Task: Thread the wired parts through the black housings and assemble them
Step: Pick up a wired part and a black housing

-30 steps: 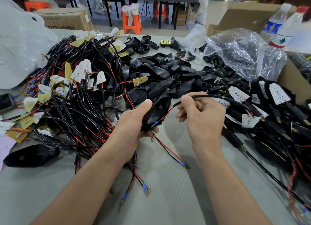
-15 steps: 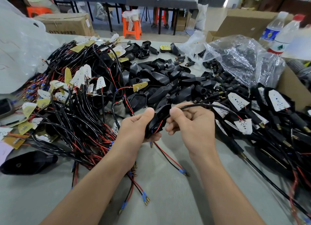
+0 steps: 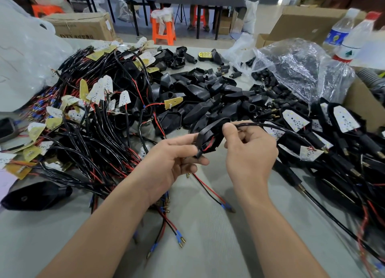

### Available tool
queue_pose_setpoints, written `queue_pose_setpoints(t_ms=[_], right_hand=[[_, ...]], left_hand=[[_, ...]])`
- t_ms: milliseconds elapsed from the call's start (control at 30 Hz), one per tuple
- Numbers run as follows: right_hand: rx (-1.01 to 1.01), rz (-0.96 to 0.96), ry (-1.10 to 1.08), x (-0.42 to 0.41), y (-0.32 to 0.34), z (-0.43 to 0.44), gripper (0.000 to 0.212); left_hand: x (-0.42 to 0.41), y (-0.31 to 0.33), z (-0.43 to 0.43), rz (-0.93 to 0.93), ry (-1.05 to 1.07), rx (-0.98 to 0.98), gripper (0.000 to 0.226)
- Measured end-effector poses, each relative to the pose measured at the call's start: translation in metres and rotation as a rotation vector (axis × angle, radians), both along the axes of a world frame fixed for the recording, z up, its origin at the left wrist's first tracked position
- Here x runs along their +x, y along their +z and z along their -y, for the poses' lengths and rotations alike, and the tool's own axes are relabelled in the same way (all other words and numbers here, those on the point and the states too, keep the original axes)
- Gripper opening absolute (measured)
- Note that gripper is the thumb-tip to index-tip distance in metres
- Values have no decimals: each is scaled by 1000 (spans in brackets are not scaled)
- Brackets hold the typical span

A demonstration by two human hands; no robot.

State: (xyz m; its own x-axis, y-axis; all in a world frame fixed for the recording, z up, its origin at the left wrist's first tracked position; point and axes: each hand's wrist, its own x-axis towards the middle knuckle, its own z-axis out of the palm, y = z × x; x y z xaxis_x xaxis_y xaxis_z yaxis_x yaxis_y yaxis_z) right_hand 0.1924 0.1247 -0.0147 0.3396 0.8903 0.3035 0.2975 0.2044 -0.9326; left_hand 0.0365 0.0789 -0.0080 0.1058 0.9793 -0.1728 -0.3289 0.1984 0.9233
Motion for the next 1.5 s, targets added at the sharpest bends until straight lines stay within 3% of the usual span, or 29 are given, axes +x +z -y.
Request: queue_pose_setpoints(t_ms=[167, 300, 400, 500, 633, 800, 933, 1033, 1200, 1300, 1400, 1500], right_hand=[[26, 60, 34, 0, 0, 1, 25], [-76, -226, 434, -1, 6, 0, 12], [-116, -186, 597, -2, 5, 3, 19], [-96, -65, 586, -6, 3, 7, 12], [-126, -98, 500, -7, 0, 3, 24], [-236, -150, 654, 1, -1, -4, 31], [-151, 96, 654, 2, 1, 1, 20], [-74, 213, 601, -2, -1, 7, 23], [-139, 106, 685, 0, 5, 6, 40], [-33, 190, 489, -6, 3, 10, 25], [-4, 144, 248, -13, 1, 13, 10], [-59, 52, 414, -11, 0, 9, 12]], left_hand=[[-1, -4, -2, -11, 10, -5, 33], [-2, -7, -4, 7, 136, -17, 28], [-4, -9, -6, 18, 222, -12, 24], [-6, -10, -6, -28, 235, 6, 26], [-2, -8, -4, -73, 189, 32, 25], [-6, -13, -6, -84, 192, 43, 26], [-3, -17, -6, -108, 178, 53, 31], [-1, -15, -6, -120, 133, 47, 37], [-4, -10, -5, -71, 124, 41, 40], [1, -9, -4, -68, 96, 74, 39], [2, -8, -5, -50, 86, 95, 40], [-1, -9, -5, -32, 129, 81, 38]])
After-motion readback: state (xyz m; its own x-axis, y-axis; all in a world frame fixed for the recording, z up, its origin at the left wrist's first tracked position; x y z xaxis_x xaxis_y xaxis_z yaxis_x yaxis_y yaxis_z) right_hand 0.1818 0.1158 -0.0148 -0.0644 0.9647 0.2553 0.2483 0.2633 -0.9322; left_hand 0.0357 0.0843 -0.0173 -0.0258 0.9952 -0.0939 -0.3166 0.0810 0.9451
